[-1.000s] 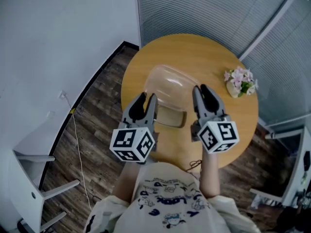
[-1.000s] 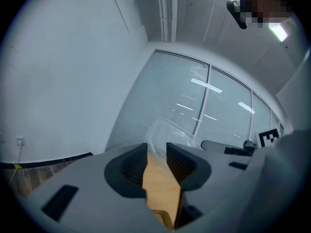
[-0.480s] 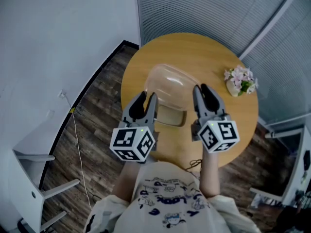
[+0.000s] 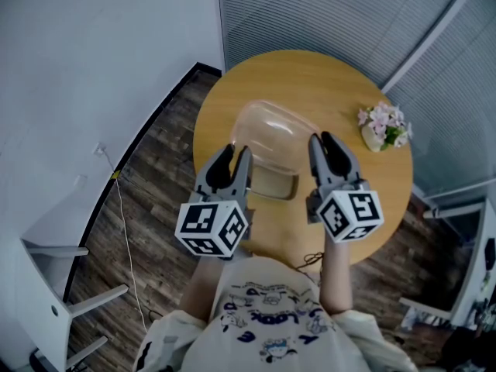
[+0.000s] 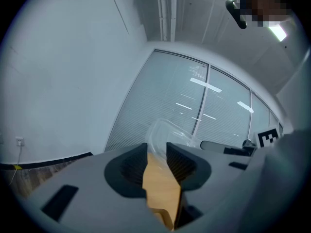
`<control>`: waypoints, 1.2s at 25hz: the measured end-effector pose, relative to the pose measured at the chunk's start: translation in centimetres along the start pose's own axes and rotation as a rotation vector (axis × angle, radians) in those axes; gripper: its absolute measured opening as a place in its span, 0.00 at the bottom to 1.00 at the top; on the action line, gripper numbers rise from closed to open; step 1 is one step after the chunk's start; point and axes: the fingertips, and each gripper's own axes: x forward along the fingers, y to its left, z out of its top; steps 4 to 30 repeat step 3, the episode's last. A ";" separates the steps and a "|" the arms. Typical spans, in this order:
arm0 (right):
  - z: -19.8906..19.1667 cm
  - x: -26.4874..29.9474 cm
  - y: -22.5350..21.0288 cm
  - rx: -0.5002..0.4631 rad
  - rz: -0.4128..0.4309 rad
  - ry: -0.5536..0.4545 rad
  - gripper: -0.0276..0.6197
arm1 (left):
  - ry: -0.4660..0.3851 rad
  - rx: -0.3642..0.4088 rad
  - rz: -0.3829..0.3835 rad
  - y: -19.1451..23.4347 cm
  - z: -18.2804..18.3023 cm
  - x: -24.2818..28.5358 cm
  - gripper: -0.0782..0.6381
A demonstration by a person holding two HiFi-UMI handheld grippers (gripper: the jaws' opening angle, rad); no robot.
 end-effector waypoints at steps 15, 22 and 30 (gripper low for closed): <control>0.1 0.0 0.0 -0.003 0.002 0.000 0.18 | 0.000 -0.001 -0.001 -0.1 0.0 0.0 0.28; 0.1 0.0 0.0 -0.003 0.002 0.000 0.18 | 0.000 -0.001 -0.001 -0.1 0.0 0.0 0.28; 0.1 0.0 0.0 -0.003 0.002 0.000 0.18 | 0.000 -0.001 -0.001 -0.1 0.0 0.0 0.28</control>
